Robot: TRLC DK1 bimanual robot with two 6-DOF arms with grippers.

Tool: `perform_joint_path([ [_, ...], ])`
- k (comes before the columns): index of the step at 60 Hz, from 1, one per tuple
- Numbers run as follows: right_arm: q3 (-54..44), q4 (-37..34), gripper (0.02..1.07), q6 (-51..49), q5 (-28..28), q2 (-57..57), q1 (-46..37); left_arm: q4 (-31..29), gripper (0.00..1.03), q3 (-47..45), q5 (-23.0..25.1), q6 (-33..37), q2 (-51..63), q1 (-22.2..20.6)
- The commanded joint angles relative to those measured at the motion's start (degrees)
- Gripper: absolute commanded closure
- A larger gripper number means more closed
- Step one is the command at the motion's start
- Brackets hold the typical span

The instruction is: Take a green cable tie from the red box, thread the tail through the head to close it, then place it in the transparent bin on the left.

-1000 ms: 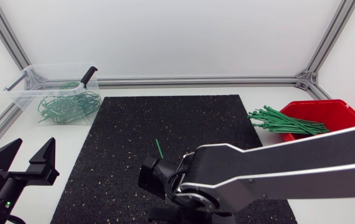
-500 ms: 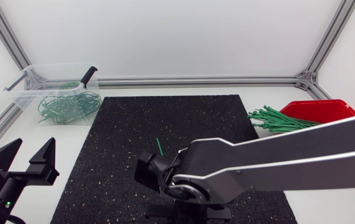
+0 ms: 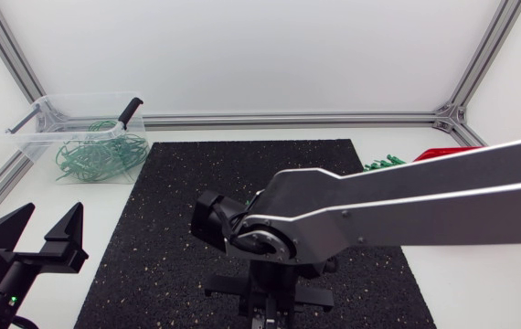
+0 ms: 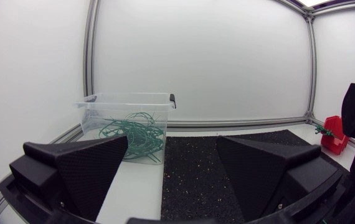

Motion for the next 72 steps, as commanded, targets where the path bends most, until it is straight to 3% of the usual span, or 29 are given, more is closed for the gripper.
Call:
perform_joint_path([
  [1,-1.89,-0.71,0.79,0.14,-0.18,-0.03,-0.13,-1.61,0.04,-2.09,0.03,0.38,-0.14,-0.37],
  [10,-3.21,-0.45,0.48,-0.3,0.43,-0.38,0.48,-1.7,0.04,-2.09,0.03,0.29,-0.06,-0.46],
  [21,-3.56,-0.18,0.34,-1.09,0.52,-0.38,0.84,-1.7,0.04,-2.09,0.03,0.29,-0.06,-0.46],
  [48,-3.03,1.13,0.35,-2.76,-0.71,0.94,3.12,-1.61,0.04,-2.09,0.03,0.29,-0.14,-0.28],
  [55,-2.68,1.05,0.48,-3.64,-1.24,1.82,3.56,-1.61,0.04,-2.09,0.03,0.29,-0.14,-0.28],
  [68,-2.24,1.05,0.53,-4.52,-0.98,3.66,4.44,-1.61,0.04,-2.09,0.03,0.29,-0.14,-0.19],
  [72,-1.8,0.96,0.6,-4.69,-0.98,4.37,4.44,-1.7,0.04,-2.09,0.03,0.29,-0.14,-0.19],
])
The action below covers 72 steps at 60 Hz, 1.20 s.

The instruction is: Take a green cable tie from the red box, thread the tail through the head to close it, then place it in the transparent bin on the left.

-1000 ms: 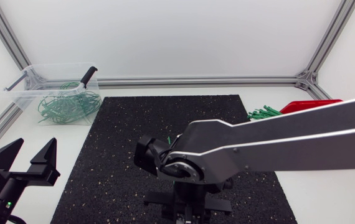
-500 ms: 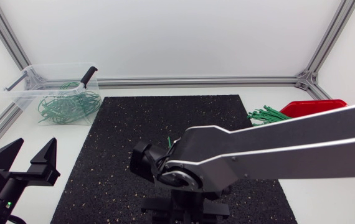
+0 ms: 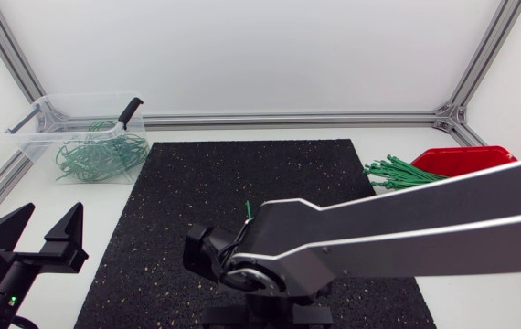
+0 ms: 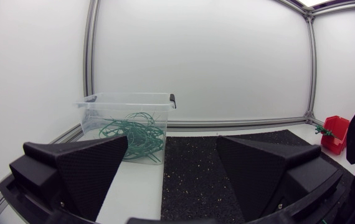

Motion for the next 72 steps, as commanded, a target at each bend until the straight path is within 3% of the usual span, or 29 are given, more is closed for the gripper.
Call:
perform_joint_path([
  [1,0.65,-0.33,0.62,-2.22,-0.06,2.12,0.37,-1.7,0.04,-2.09,0.05,0.29,-0.14,-0.13],
  [11,1.44,-0.33,0.64,-2.66,0.21,3.26,0.29,-1.7,0.04,-2.09,0.05,0.29,-0.14,-0.21],
  [23,2.67,-0.51,0.91,-3.19,0.56,4.58,0.29,-1.61,0.04,-2.09,0.05,0.29,-0.14,-0.21],
  [54,6.01,-2.18,0.95,-2.93,1.44,5.11,-0.51,-1.61,0.04,-2.09,0.05,0.29,-0.14,-0.21],
  [64,10.84,-5.17,0.95,-0.11,0.73,3.26,-2.53,-1.61,0.04,-2.09,0.05,0.29,-0.14,-0.21],
  [72,17.43,-9.74,0.95,3.49,-2.96,1.59,-6.75,-1.7,0.04,-2.09,0.05,0.29,-0.14,-0.57],
])
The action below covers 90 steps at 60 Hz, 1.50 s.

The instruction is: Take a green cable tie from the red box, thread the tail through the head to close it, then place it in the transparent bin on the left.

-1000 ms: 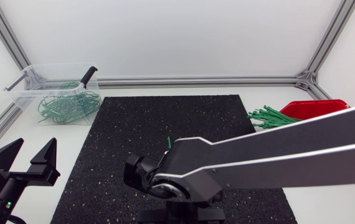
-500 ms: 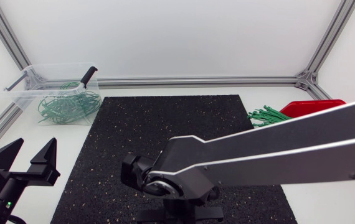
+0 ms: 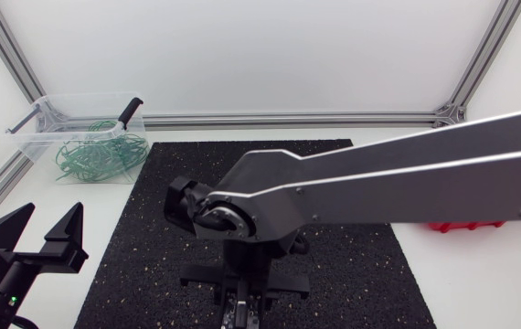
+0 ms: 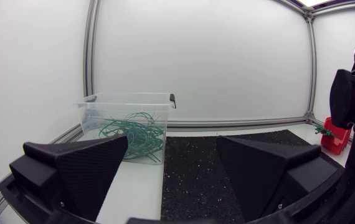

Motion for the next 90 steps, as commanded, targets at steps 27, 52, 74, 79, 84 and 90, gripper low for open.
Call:
perform_joint_path([
  [27,15.24,-17.4,0.96,15.08,-16.02,-8.87,-13.1,-0.12,0.04,-1.65,0.05,-0.06,-0.5,-2.3],
  [52,26.14,-35.77,0.97,12.53,-39.66,-7.38,-27.6,-7.24,0.05,4.51,2.16,-0.24,-0.5,-4.15],
  [74,29.39,-43.59,0.98,10.24,-49.68,-4.13,-31.82,-11.19,0.08,9.87,6.47,-1.12,1.0,-5.55],
  [79,30.62,-45.08,0.99,10.24,-52.23,-3.34,-32.52,-12.42,0.08,11.98,8.66,-2.0,4.25,-5.55],
  [84,31.68,-46.31,0.99,10.16,-53.81,-2.37,-33.31,-13.04,0.07,13.56,10.07,-2.08,6.97,-5.38],
  [90,31.5,-47.19,0.99,9.72,-54.78,-1.67,-33.49,-13.3,0.08,15.23,12.53,-2.52,9.52,-5.38],
])
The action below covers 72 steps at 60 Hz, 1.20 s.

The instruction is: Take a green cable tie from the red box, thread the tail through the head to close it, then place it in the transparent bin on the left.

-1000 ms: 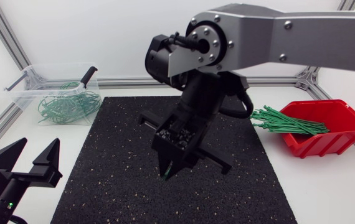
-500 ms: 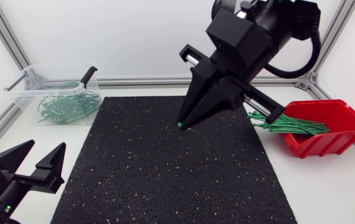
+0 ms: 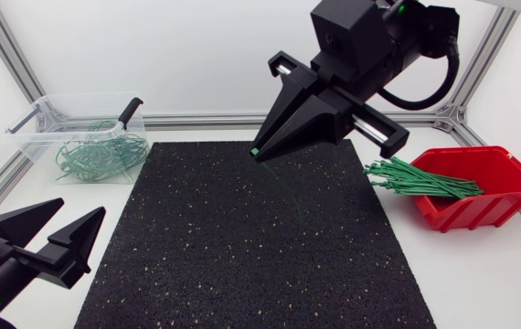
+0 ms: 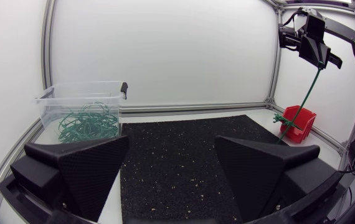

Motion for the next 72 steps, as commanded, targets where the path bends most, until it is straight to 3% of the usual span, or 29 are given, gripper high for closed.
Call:
perform_joint_path([
  [1,0.88,-6.58,0.99,-1.67,-1.23,1.96,-0.46,-0.3,0.08,3.47,1.89,-1.32,2.82,-0.2],
  [22,-0.26,-8.87,1.0,-2.64,-5.01,3.46,0.94,-0.47,0.07,10.24,12.96,-0.36,16.53,1.38],
  [34,-0.26,-9.48,1.01,-2.46,-5.45,5.13,2.26,-0.21,0.08,14.72,27.55,1.05,26.28,7.36],
  [47,1.14,-9.66,1.01,-1.67,-5.8,7.33,4.28,3.04,0.18,16.74,27.99,9.58,30.68,4.81],
  [60,3.17,-9.75,1.01,-0.62,-6.06,10.23,4.64,1.2,0.18,22.81,31.68,18.28,45.0,3.05],
  [70,5.36,-9.92,1.01,0.61,-6.5,12.33,4.28,0.93,0.18,25.8,31.68,27.07,48.78,0.86],
  [72,6.15,-10.1,1.01,1.05,-6.59,13.13,4.37,0.05,0.18,27.03,33.44,28.3,50.8,-0.11],
])
